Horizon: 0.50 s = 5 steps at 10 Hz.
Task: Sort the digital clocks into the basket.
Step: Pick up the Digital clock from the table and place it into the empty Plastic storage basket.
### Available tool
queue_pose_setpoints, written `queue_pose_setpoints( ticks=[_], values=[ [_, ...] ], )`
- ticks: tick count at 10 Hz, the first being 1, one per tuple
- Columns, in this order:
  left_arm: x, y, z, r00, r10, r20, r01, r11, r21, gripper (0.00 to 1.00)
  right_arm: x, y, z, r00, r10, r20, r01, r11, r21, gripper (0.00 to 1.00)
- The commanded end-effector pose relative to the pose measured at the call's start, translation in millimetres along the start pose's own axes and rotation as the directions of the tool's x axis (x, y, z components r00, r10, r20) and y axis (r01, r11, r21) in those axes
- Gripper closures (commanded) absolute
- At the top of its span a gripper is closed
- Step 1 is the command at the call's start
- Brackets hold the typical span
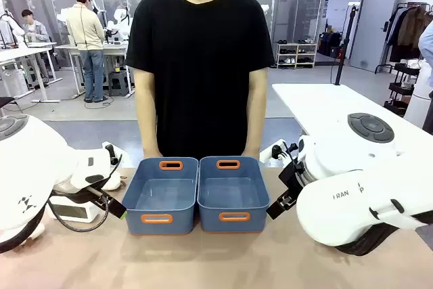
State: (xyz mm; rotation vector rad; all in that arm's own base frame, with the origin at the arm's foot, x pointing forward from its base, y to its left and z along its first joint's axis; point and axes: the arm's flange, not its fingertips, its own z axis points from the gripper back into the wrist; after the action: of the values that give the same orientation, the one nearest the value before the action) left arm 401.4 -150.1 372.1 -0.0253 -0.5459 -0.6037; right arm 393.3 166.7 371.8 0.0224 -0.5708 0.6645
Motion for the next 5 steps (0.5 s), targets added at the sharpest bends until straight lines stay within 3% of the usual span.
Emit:
queue_pose_setpoints(
  ticks=[1, 5],
  values=[
    [0.1, -0.2, 0.0, 1.000, 0.000, 0.000, 0.000, 1.000, 0.000, 0.00, 0.0, 0.0, 0.0, 1.000, 0.000, 0.000, 0.000, 1.000, 0.000, 0.00],
    [0.1, -0.2, 0.0, 1.000, 0.000, 0.000, 0.000, 1.000, 0.000, 0.00, 0.0, 0.0, 0.0, 1.000, 0.000, 0.000, 0.000, 1.000, 0.000, 0.00]
  ],
)
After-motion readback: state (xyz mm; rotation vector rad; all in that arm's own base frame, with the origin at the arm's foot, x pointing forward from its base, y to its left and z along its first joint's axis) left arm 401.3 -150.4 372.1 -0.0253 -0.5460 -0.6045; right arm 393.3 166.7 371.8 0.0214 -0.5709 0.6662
